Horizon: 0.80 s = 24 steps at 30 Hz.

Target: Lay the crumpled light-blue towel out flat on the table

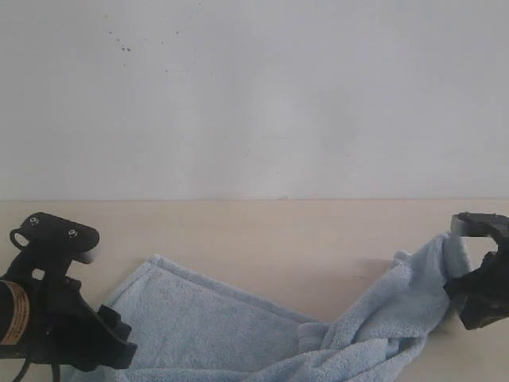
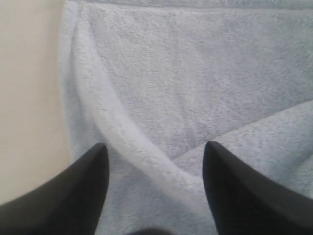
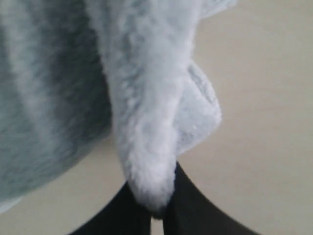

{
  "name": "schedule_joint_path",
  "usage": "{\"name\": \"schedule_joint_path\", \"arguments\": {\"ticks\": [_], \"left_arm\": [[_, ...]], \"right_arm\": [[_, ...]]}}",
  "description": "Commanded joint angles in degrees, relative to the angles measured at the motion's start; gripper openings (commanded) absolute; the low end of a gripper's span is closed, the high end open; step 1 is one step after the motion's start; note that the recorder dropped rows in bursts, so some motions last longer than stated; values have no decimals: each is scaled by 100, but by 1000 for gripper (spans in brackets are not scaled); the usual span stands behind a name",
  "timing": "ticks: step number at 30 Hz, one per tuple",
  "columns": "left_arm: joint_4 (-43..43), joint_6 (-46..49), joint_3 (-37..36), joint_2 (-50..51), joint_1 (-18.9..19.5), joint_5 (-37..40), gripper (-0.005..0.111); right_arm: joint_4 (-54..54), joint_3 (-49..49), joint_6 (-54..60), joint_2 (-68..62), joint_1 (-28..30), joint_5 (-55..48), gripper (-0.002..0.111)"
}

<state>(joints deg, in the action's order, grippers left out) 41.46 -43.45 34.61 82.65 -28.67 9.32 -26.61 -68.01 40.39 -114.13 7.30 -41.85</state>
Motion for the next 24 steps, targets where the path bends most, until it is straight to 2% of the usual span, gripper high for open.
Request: {"name": "schedule_joint_path", "arguments": {"ticks": [1, 2, 3, 5, 6, 8, 11, 13, 15, 17, 18, 20, 24], "left_arm": [[-47, 459, 348, -729, 15, 1594, 55], [-223, 416, 413, -999, 15, 2085, 55], [-362, 439, 413, -1148, 15, 2305, 55], [-1108, 1272, 402, -1314, 15, 3041, 55], [-1641, 2086, 402, -1315, 15, 3507, 55], [-2165, 2600, 402, -1315, 15, 4064, 53], [-2203, 2665, 402, -1315, 15, 4555, 46], [-2203, 2641, 392, -1315, 15, 4584, 45], [-2141, 2642, 270, -1315, 15, 4428, 46], [-2163, 2642, 50, -1315, 15, 4155, 55], [-2323, 2621, -215, -1315, 15, 3791, 66], [-2507, 2615, -522, -1315, 15, 3334, 75], [-2516, 2562, -870, -1315, 15, 2514, 78]], "right_arm": [[-386, -12, -440, 732, 16, -1596, 0], [-398, -131, -634, 926, 16, -2273, 0], [-398, -224, -754, 987, 16, -2508, 0], [-442, -513, -1352, 1197, 16, -2812, 0], [-593, -695, -1590, 1359, 16, -2812, 0], [-1294, -722, -1556, 1691, 16, -2812, 0], [-3021, -722, -658, 2065, 16, -2812, 0], [-3607, -722, -383, 2209, 16, -2812, 0], [-3339, -722, -358, 2221, 16, -2812, 0], [-2793, -722, -426, 2221, 16, -2812, 0], [-2235, -722, -539, 2209, 16, -2812, 0], [-1900, -695, -769, 2209, 16, -2812, 0], [-1907, -558, -875, 2199, 16, -2770, 0]]}}
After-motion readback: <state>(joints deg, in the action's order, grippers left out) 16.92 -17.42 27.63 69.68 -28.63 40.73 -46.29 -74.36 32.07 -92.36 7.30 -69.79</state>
